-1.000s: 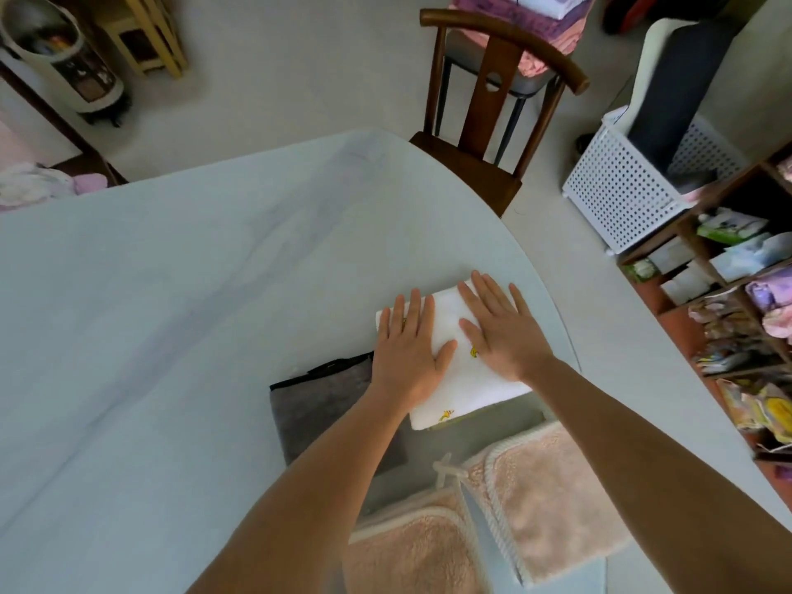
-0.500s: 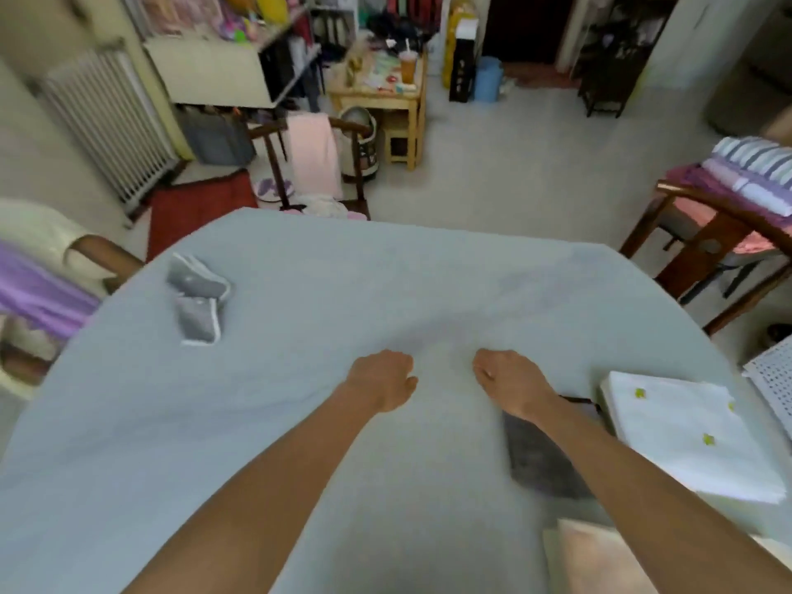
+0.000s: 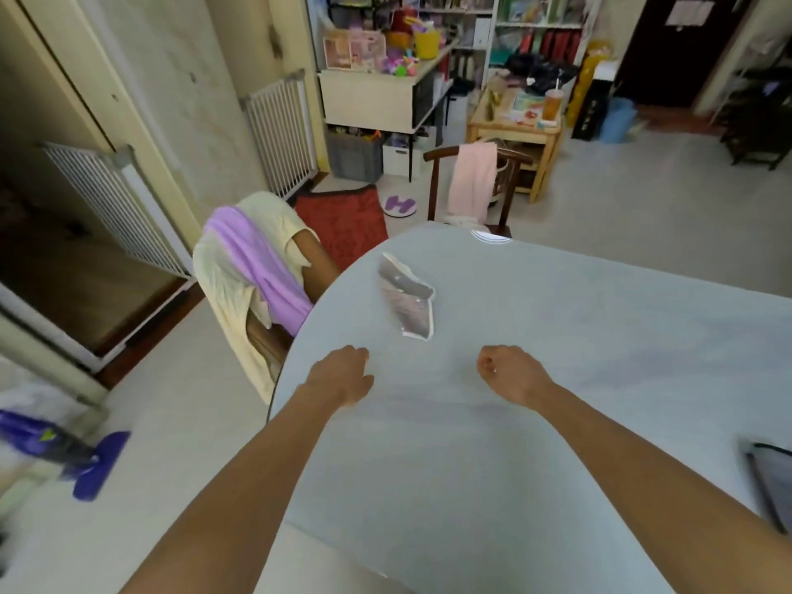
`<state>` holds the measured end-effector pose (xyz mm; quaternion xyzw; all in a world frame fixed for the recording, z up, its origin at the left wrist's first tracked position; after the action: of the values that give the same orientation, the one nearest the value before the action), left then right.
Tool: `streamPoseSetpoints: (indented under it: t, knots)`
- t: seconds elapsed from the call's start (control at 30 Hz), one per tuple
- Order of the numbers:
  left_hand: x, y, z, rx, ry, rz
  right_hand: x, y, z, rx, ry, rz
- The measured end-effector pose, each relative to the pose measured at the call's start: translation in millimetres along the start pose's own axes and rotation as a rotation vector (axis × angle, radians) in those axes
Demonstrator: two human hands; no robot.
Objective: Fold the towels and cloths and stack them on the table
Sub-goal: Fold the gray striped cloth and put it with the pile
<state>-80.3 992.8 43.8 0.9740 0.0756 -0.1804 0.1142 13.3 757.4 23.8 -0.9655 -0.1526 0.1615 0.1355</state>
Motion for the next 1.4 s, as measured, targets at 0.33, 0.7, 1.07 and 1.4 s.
streamPoseSetpoints:
  t: [0.33, 0.7, 1.07, 1.4]
  knots:
    - [73.1, -67.7, 13.5, -0.149, -0.02, 0.026, 156.9, -39.3, 54.8, 0.367, 0.01, 0.244]
    - [196.5, -108.4, 8.2, -0.362, -0.032, -0.04, 291.8, -93.7, 73.4, 0.368, 0.074, -0.027]
    - [186.8, -79.9, 3.1, -0.206, 0.031, 0.421, 143.9, -135.7, 62.8, -0.208, 0.133, -0.768]
    - [119.3, 11.1, 29.0, -0.427, -0.397, 0.736, 4.3, -133.8, 18.7, -0.038, 0.379, -0.464]
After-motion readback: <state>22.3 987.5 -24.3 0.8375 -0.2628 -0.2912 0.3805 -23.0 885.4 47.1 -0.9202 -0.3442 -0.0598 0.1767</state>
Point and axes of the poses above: each hand's wrist, its own x-axis towards the middle knuckle, its own z-axis out of the palm, y = z × x, the point moved 7 cm from there along x, towards the middle knuckle, and after that the axes turned 4 degrees about z, right-handed, at the moved point
